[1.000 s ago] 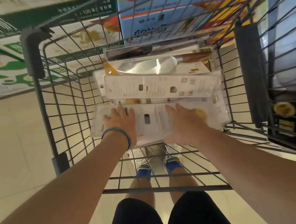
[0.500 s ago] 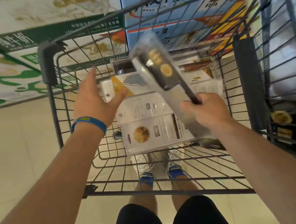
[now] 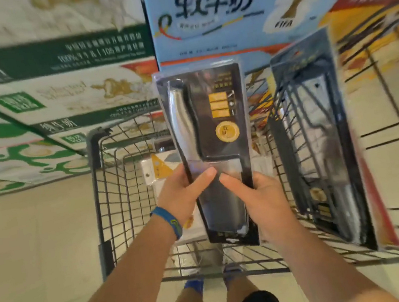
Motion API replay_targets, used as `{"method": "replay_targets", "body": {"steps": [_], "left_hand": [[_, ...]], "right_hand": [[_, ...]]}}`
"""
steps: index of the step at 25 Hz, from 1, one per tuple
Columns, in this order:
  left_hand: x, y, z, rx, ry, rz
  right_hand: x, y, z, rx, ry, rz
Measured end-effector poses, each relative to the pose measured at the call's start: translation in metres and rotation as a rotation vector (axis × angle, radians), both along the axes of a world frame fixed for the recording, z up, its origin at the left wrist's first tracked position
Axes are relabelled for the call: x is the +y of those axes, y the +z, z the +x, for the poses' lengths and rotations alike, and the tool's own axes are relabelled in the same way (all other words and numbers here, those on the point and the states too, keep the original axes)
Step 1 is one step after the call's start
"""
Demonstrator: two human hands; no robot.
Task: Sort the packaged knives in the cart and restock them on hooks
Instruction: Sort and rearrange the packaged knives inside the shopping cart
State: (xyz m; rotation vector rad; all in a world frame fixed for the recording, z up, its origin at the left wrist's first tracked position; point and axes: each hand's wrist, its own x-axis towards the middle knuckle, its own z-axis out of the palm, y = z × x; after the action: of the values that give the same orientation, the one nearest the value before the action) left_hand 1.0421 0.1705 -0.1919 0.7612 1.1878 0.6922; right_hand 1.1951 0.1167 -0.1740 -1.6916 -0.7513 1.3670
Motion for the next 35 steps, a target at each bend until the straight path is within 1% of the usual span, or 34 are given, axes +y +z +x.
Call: {"method": "replay_targets", "body": {"steps": [2, 4, 7, 8, 11, 14, 16, 17, 18, 20, 21, 22, 24, 25, 27, 29, 30, 31, 32, 33, 35], "left_hand": [[0.01, 0.02, -0.006, -0.017, -0.019, 0.04], [0.016, 0.041, -0.012, -0.002, -0.089, 0.09], [0.013, 0.068, -0.018, 0.16, -0.257, 0.174], [0.01, 0.076, -0.021, 0.183, -0.273, 0.183], [0.011, 0.105, -0.024, 0.124, -0.196, 0.191], [0.021, 0.137, -0.024, 0.266, -0.183, 0.349], [0.027, 0.161, -0.027, 0.37, -0.152, 0.47], [0.031, 0.175, -0.029, 0.439, -0.152, 0.552], [0.035, 0.192, -0.031, 0.506, -0.158, 0.639], [0.044, 0.226, -0.035, 0.617, -0.152, 0.788], [0.05, 0.242, -0.035, 0.7, -0.143, 0.862], [0.057, 0.257, -0.034, 0.804, -0.142, 0.934], [0.068, 0.283, -0.029, 1.023, -0.169, 1.037], [0.071, 0.293, -0.025, 1.12, -0.194, 1.072], [0.072, 0.305, -0.019, 1.271, -0.269, 1.127], [0.07, 0.312, -0.014, 1.369, -0.36, 1.172], [0.07, 0.316, -0.01, 1.398, -0.402, 1.198], [0.069, 0.321, -0.005, 1.408, -0.432, 1.242], [0.07, 0.327, 0.0, 1.4, -0.455, 1.294], [0.07, 0.335, 0.006, 1.37, -0.471, 1.351], [0.07, 0.351, 0.02, 1.325, -0.459, 1.516]], "right_hand": [[0.006, 0.022, -0.004, -0.038, -0.018, 0.041], [0.014, 0.047, -0.006, -0.056, -0.043, 0.059], [0.025, 0.087, -0.005, 0.012, -0.089, 0.101], [0.027, 0.099, -0.004, 0.048, -0.086, 0.126], [0.035, 0.132, 0.003, 0.108, -0.048, 0.187], [0.043, 0.159, 0.008, -0.006, -0.051, 0.186], [0.045, 0.177, 0.014, -0.04, -0.014, 0.186], [0.045, 0.189, 0.017, -0.094, 0.038, 0.186], [0.044, 0.201, 0.019, -0.198, 0.098, 0.183], [0.04, 0.228, 0.022, -0.549, 0.147, 0.187], [0.037, 0.242, 0.022, -0.696, 0.127, 0.258], [0.036, 0.257, 0.021, -0.765, 0.097, 0.376], [0.035, 0.285, 0.016, -0.812, 0.104, 0.595], [0.035, 0.297, 0.014, -0.869, 0.136, 0.664], [0.034, 0.312, 0.013, -1.001, 0.181, 0.719], [0.033, 0.319, 0.014, -1.185, 0.179, 0.72], [0.034, 0.321, 0.016, -1.305, 0.194, 0.672], [0.035, 0.321, 0.017, -1.399, 0.236, 0.577], [0.038, 0.322, 0.019, -1.441, 0.293, 0.467], [0.044, 0.323, 0.023, -1.43, 0.34, 0.384], [0.052, 0.322, 0.038, -1.316, 0.367, 0.336]]}}
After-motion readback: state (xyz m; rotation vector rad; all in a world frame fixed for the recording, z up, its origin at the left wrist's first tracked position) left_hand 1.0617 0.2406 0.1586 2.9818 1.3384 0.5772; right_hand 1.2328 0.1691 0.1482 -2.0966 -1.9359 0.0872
